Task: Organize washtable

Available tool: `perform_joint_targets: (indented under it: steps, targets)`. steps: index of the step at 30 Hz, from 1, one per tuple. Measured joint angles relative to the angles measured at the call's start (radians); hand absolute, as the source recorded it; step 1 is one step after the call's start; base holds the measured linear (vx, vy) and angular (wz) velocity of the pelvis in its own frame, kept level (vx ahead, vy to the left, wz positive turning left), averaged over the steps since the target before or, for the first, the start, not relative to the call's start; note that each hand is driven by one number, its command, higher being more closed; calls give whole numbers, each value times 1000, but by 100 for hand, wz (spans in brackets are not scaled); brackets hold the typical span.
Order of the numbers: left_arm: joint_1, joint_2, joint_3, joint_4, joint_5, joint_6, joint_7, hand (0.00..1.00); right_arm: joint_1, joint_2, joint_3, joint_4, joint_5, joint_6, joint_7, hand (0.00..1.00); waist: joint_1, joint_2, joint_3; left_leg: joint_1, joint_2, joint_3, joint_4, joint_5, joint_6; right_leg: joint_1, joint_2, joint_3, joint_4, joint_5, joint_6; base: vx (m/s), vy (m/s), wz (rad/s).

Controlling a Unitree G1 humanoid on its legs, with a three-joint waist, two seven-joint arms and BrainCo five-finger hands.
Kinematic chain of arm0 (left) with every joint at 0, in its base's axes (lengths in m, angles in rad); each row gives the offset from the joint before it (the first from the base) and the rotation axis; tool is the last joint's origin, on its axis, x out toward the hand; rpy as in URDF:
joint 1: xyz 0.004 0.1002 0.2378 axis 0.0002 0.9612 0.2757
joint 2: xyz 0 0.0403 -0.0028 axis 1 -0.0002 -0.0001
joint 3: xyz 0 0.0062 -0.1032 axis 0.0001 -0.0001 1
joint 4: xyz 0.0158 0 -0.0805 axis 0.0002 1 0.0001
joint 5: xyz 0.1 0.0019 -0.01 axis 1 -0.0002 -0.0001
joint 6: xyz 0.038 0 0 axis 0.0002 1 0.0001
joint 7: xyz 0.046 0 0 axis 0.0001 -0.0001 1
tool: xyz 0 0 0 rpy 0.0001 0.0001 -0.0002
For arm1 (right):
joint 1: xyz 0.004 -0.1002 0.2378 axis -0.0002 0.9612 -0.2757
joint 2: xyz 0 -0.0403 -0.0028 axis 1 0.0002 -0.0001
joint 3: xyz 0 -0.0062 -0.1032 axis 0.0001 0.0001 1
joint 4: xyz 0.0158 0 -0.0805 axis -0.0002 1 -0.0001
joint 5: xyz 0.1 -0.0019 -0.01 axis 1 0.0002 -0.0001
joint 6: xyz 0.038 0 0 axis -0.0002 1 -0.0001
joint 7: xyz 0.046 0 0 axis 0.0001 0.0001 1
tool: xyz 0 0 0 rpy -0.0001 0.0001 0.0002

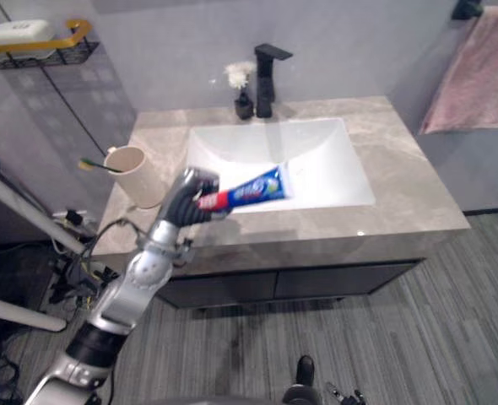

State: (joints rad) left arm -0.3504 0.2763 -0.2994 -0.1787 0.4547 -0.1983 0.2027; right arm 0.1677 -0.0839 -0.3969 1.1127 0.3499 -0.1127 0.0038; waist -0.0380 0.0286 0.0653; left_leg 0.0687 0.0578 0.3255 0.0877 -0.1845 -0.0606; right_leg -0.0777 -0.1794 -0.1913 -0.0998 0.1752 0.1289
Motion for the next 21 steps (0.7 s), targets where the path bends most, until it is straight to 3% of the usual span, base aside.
perform_joint_targets:
  steps: [5, 11, 16, 21]
  targets:
    - [-42, -36, -5, -8, -12, -5, 1, 100, 35, 0, -29, -2, 27, 0, 0, 0, -4, 19, -13, 3, 12, 17, 0, 0, 0, -8, 14, 13, 0, 2, -3, -50, -64, -10]
    - [-103, -39, -5, -9, -13, -4, 16, 100, 59, 8, -38, -120, 110, -5, -3, 0, -7, 15, -18, 6, 10, 32, -2, 0, 0, -14, 15, 29, 0, 4, -4, -27, -32, -6]
    - [-148, -42, 5, -17, -12, -2, 39, 100, 103, 49, -79, -503, 159, -36, -48, 0, -26, 11, -21, 14, 12, 41, -3, 0, 0, -18, 20, 36, 0, 7, -8, -2, -20, -5]
    - [-149, -69, 80, -55, -11, 7, 48, 100, 76, 71, -166, -927, 89, -68, -129, 0, -36, 10, -21, 20, 17, 67, -2, -3, -5, -18, 30, 59, 0, 11, -13, -46, -27, -15]
